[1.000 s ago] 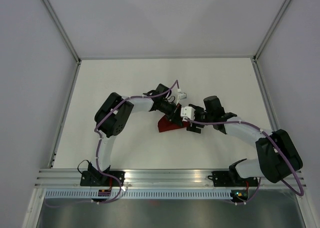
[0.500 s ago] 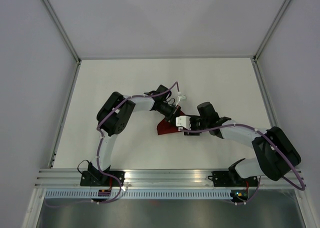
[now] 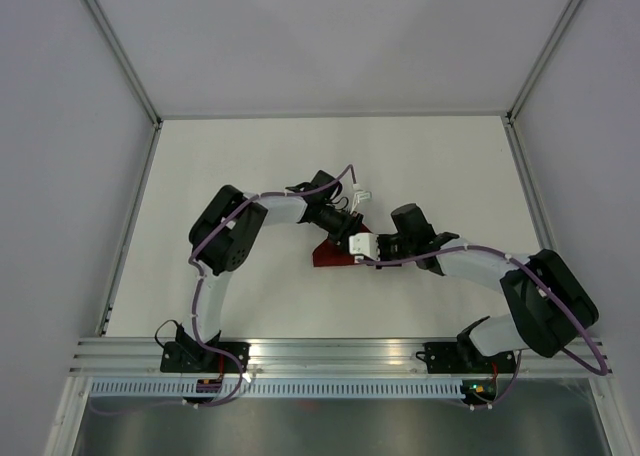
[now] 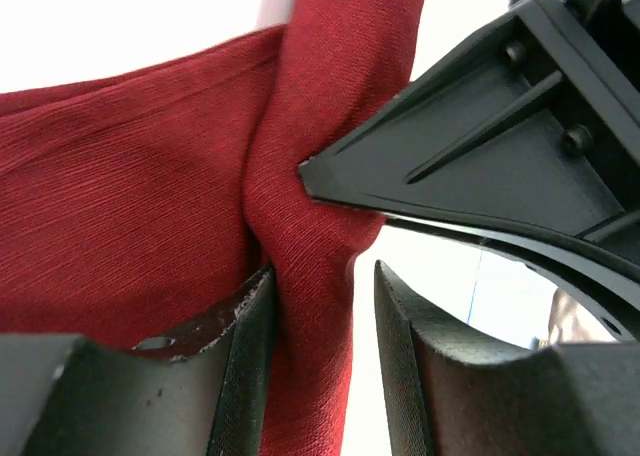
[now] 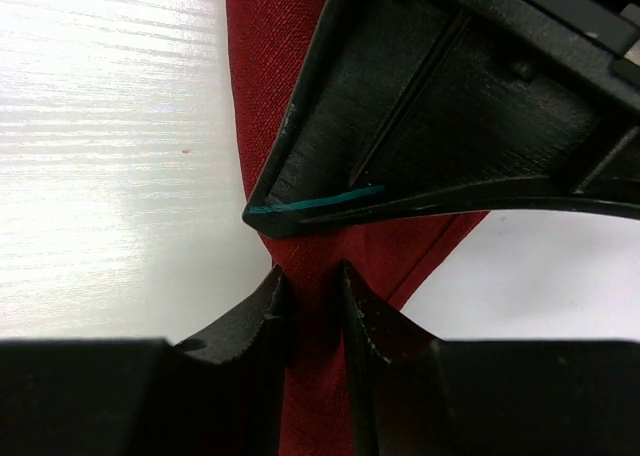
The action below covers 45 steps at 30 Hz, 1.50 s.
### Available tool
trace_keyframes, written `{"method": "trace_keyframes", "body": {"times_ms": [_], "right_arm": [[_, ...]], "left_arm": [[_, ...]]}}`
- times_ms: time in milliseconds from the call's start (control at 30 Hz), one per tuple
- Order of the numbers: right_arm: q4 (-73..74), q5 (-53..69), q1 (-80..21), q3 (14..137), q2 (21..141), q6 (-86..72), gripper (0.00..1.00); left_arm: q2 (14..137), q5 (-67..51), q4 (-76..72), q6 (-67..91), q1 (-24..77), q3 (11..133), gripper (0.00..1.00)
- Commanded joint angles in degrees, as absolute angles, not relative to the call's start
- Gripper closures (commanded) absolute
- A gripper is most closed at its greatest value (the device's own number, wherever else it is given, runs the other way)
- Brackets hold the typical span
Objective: Fold the napkin, place the utensils inside, and roll it up
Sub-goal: Roll the napkin at the center of the board.
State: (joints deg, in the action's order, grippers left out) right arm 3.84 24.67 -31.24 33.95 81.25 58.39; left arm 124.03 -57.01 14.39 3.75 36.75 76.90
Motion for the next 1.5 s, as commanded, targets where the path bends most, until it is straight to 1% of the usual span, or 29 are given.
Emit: {"method": "trace_keyframes", "body": {"times_ms": [0,100,200,267,300,333,433,567,633,800,933,1100,1233,1333,1433,1467], "right_arm": [[7.9,24.3,-31.1,34.6,83.3,58.8,0.78],[9.4,24.5,-31.2,35.6,84.3,59.1,0.78],[11.2,25.0,-31.1,36.9,85.7,59.2,0.79],[13.5,25.7,-31.0,38.0,86.5,59.2,0.79],[14.6,26.2,-30.9,39.5,87.6,59.4,0.79],[15.7,26.7,-30.8,40.3,88.1,59.5,0.79],[19.9,28.4,-29.8,43.3,90.6,60.5,0.80],[25.6,31.0,-28.0,48.5,95.6,61.8,0.80],[28.3,32.5,-26.5,50.8,97.9,62.7,0.81],[36.0,35.7,-22.8,58.3,105.4,64.2,0.82],[38.8,36.7,-21.2,60.9,107.8,64.6,0.82],[39.1,38.1,-20.7,61.9,108.7,63.5,0.82],[40.2,38.3,-20.7,63.5,110.3,62.9,0.82],[41.3,38.1,-20.7,64.7,111.4,62.8,0.82],[41.8,37.8,-20.7,65.0,112.3,62.9,0.82],[42.1,37.7,-20.7,65.4,112.9,62.9,0.82]], "left_arm": [[122.4,-46.4,13.7,8.0,35.4,73.4,0.51],[119.9,-44.6,11.0,10.5,34.7,72.2,0.51],[117.5,-40.4,8.4,13.7,33.1,69.8,0.51],[113.8,-36.1,4.1,16.6,31.9,67.4,0.51],[112.2,-34.4,2.2,17.7,30.4,65.8,0.51],[108.3,-31.4,-3.3,19.5,29.7,61.9,0.50],[102.9,-27.0,-9.1,22.0,26.8,54.9,0.48],[95.2,-20.8,-12.0,20.2,26.2,51.0,0.48],[92.5,-17.7,-14.9,19.9,26.1,46.9,0.48],[84.2,-12.7,-23.4,18.8,26.4,38.8,0.48],[80.3,-9.8,-27.6,17.3,26.7,34.6,0.48],[76.9,-6.4,-28.1,13.3,29.3,33.1,0.48],[74.4,-0.7,-28.2,7.1,33.5,32.6,0.47],[73.3,2.8,-32.5,2.9,37.5,30.8,0.44],[75.2,7.1,-32.2,-3.8,42.3,32.4,0.43],[76.9,8.5,-32.7,-6.0,45.6,32.8,0.43]]}}
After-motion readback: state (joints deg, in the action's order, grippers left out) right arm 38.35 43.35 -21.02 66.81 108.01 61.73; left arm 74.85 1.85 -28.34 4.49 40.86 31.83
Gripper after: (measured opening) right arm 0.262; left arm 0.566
